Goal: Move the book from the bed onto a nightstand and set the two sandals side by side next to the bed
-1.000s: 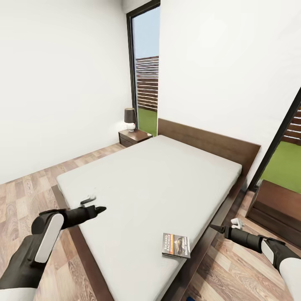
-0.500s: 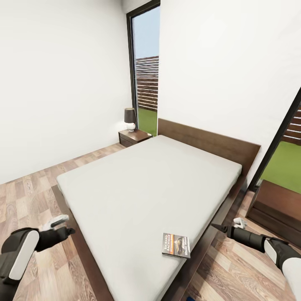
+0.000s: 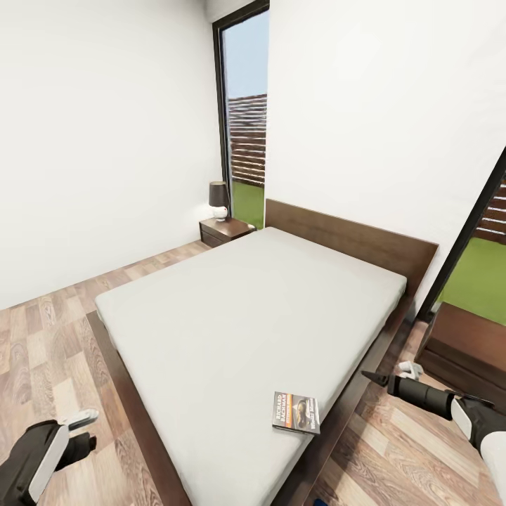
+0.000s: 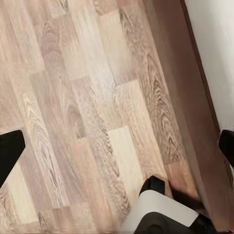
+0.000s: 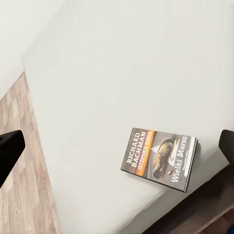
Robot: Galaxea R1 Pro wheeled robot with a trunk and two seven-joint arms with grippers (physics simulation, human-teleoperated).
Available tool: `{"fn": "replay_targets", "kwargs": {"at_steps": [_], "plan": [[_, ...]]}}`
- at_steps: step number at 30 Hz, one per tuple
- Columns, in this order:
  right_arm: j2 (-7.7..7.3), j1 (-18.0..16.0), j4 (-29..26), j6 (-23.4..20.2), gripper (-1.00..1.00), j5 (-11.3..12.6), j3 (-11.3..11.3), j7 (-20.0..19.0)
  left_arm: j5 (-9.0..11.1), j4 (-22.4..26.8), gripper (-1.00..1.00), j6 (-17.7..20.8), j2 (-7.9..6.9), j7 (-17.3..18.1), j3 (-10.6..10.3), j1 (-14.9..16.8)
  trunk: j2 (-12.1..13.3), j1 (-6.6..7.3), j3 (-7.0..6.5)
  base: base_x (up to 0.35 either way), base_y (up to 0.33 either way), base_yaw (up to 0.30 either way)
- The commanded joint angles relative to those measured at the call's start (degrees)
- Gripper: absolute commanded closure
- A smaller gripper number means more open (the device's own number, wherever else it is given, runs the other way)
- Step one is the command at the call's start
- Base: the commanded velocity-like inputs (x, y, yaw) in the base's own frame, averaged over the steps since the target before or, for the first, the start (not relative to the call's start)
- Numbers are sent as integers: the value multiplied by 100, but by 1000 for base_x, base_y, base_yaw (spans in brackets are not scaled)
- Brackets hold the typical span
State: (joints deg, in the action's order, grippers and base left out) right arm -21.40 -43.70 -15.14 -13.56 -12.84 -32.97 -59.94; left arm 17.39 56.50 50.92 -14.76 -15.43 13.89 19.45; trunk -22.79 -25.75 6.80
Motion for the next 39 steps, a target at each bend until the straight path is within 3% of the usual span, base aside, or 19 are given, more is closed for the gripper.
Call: {"fn": "replay_targets", "kwargs": {"at_steps": [1,8,13,30,39], "plan": [[-6,-7,-13,-50,-100,-44,-49,-30,22,-164,-100,-73,1,-54,0,5,-13,-4,13,0,0,0],[-28,-1,-36,-50,-100,-46,-45,-27,-97,-1165,-100,-681,7,-76,-1,6,-254,-135,120,0,0,0],[-25,1,-40,-50,-100,-54,-38,-28,-114,-1502,-100,-843,8,-76,-1,6,-294,-157,138,0,0,0],[-52,-4,-49,-49,-100,-32,-41,-174,-116,-1667,-100,-915,14,-72,-1,6,-294,-157,138,0,0,0],[-202,1,-48,-169,-100,-21,-50,-622,-113,-1669,-100,-917,14,-58,3,6,-294,-157,138,0,0,0]]}}
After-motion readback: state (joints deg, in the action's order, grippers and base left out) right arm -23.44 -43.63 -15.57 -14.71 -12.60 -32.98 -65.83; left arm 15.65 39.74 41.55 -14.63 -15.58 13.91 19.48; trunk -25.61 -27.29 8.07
